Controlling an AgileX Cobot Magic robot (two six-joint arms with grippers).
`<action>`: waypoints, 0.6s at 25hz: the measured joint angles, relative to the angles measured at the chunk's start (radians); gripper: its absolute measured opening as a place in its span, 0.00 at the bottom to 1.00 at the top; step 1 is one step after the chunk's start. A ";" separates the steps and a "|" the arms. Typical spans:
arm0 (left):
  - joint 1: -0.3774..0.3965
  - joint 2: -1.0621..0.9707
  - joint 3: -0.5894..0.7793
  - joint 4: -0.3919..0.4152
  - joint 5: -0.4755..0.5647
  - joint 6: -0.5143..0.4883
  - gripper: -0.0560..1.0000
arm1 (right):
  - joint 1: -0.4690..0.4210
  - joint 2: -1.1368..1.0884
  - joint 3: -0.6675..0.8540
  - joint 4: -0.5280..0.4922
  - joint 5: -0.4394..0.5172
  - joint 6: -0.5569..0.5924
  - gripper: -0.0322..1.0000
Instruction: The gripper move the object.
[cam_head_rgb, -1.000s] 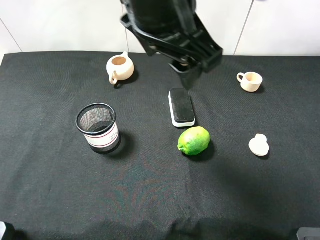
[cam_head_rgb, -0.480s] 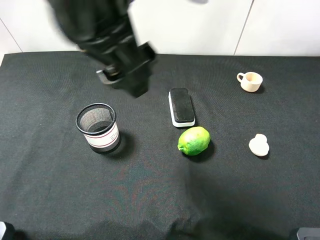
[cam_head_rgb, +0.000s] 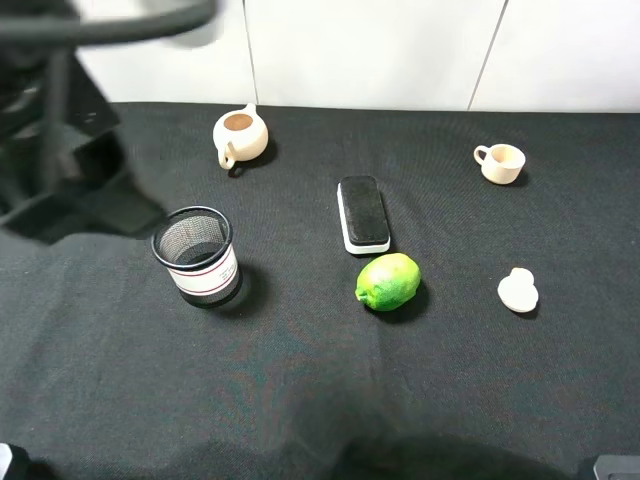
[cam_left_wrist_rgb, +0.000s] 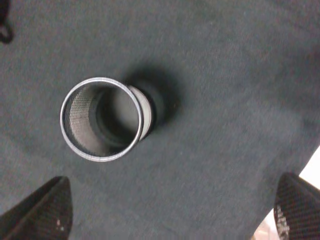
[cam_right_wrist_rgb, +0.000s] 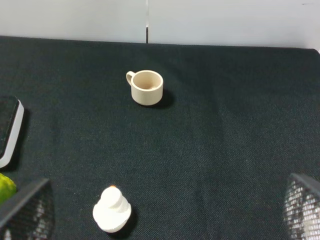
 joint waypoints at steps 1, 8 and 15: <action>0.000 -0.021 0.020 0.003 0.000 0.006 0.87 | 0.000 0.000 0.000 0.000 0.000 0.000 0.70; 0.000 -0.200 0.142 0.031 0.001 0.027 0.87 | 0.000 0.000 0.000 0.000 0.000 0.000 0.70; 0.000 -0.374 0.195 0.085 0.002 0.004 0.96 | 0.000 0.000 0.000 0.000 0.000 0.000 0.70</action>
